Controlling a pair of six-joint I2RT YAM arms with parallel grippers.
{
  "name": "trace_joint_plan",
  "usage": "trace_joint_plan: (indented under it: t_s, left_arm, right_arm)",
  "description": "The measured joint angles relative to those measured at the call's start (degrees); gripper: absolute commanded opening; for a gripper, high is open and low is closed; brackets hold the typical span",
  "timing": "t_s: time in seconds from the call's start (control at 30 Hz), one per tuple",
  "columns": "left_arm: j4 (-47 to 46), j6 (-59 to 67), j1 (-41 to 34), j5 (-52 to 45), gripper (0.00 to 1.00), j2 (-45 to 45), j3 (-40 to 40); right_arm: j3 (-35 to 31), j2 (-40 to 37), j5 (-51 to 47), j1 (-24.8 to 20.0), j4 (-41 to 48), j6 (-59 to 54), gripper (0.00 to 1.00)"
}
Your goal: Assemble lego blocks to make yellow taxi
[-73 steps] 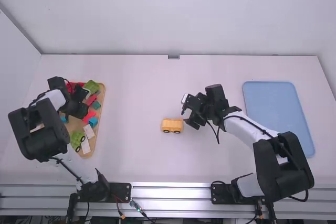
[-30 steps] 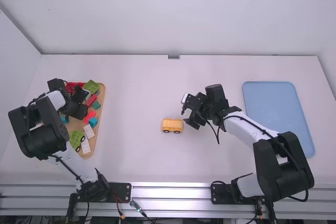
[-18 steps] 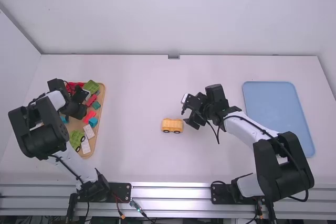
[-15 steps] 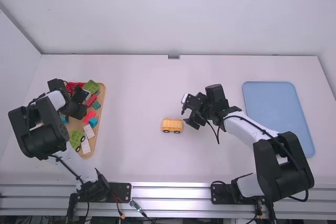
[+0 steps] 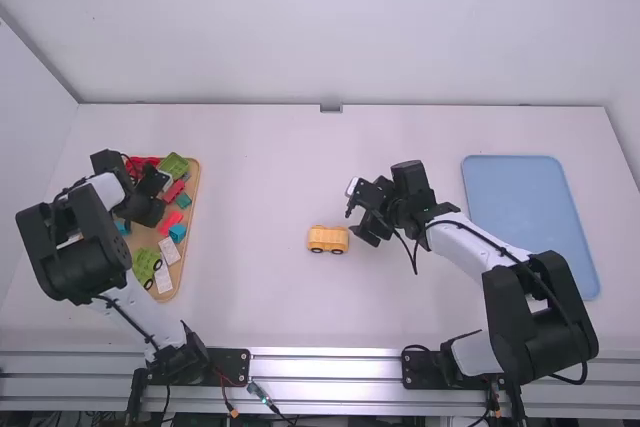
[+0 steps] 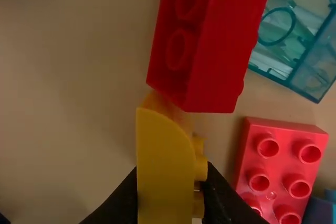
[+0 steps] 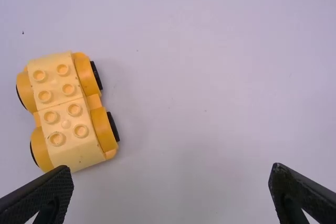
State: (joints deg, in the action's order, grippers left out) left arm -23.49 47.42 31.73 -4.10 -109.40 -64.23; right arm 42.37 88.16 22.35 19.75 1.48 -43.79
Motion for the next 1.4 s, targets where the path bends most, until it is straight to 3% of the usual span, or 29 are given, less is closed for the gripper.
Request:
trace_joint_plan:
  t_s: [0.3, 0.43, 0.53, 0.8, 1.0, 1.2, 1.4]
  left_arm:
    - [0.5, -2.0, 0.0, 0.1, 0.2, 0.0, 0.0]
    - [0.5, -4.5, 0.0, 1.3, 0.24, 0.0, 0.0]
    - [-0.3, -7.9, 0.0, 2.7, 0.17, 0.0, -0.5]
    - [-4.3, -12.3, -0.3, 3.2, 0.13, 2.6, -3.3]
    - [-4.2, -15.6, -2.1, 3.0, 0.11, 10.0, -3.3]
    - [1.7, -17.1, -7.9, 3.6, 0.08, 20.2, 0.9]
    - [14.4, -15.6, -20.4, 3.7, 0.13, 36.3, 15.3]
  right_arm:
    - [0.0, 0.0, 0.0, 0.0, -0.6, 0.2, 0.99]
    - [0.0, 0.0, 0.0, 0.0, -1.4, 0.5, 0.99]
    - [0.0, 0.0, 0.0, 0.0, -3.3, 2.4, 0.99]
    - [0.0, 0.0, 1.4, 0.0, -10.1, 8.7, 0.99]
    - [0.0, 0.0, 7.3, 0.0, -17.0, 16.0, 0.99]
    - [3.1, 0.0, 9.8, 0.0, -15.4, 24.3, 0.99]
    - [8.0, 0.2, 17.8, -1.0, -14.6, 30.2, 0.99]
